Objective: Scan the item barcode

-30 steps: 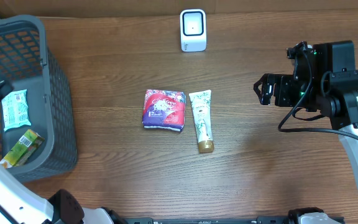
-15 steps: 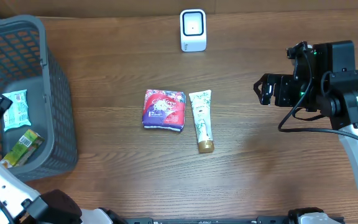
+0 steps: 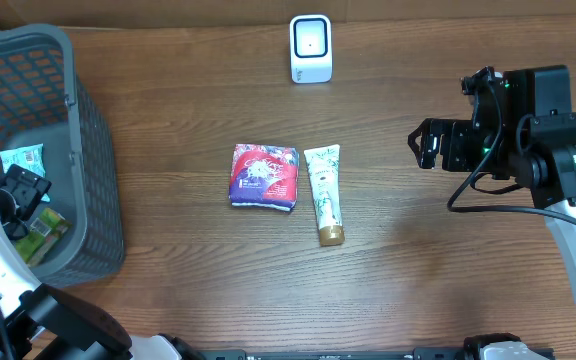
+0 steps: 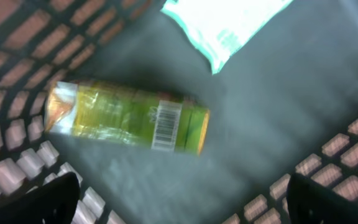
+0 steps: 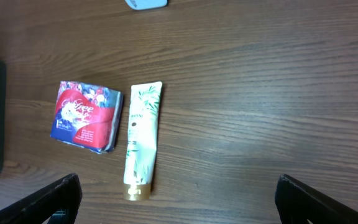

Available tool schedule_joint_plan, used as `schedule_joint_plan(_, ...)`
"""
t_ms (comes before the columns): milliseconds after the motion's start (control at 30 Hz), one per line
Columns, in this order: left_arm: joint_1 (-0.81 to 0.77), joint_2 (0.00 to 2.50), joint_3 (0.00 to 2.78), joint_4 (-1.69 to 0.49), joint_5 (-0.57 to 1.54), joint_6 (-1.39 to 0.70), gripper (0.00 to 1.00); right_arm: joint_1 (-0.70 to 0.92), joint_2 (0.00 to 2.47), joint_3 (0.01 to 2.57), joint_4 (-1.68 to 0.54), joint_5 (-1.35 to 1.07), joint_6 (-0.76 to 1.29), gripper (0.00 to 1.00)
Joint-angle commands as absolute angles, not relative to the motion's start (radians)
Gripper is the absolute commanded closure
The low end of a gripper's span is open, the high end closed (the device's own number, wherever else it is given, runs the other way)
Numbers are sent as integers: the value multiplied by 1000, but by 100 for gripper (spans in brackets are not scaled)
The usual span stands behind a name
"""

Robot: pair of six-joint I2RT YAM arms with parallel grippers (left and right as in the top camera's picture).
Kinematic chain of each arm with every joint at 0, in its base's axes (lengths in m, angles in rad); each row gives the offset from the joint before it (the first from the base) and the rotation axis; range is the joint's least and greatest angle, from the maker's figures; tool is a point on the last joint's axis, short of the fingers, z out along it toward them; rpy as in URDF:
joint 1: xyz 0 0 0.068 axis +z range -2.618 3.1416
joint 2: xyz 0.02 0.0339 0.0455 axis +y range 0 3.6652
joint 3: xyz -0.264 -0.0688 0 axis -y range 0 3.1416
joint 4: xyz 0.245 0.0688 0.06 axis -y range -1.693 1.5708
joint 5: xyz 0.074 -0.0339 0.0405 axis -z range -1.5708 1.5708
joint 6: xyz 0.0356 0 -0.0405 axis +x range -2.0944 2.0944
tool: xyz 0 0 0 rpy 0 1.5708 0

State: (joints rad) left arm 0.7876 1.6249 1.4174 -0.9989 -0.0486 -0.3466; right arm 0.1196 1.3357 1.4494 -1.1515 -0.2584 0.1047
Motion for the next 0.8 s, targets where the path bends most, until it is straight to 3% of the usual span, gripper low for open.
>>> schedule_joint_plan(0,791,1617,1318,-901,-62,-201,3,124,1336,1477,-1146,-264,105,0)
schedule_joint_plan(333,791,1617,1124,-636,-63,107,4,124,1336,1477,-1146,-263,105,0)
schedule_joint_plan(767,791,1637,1120,-571,-59,409,4,124,1336,1477,-1146,-263,105,0)
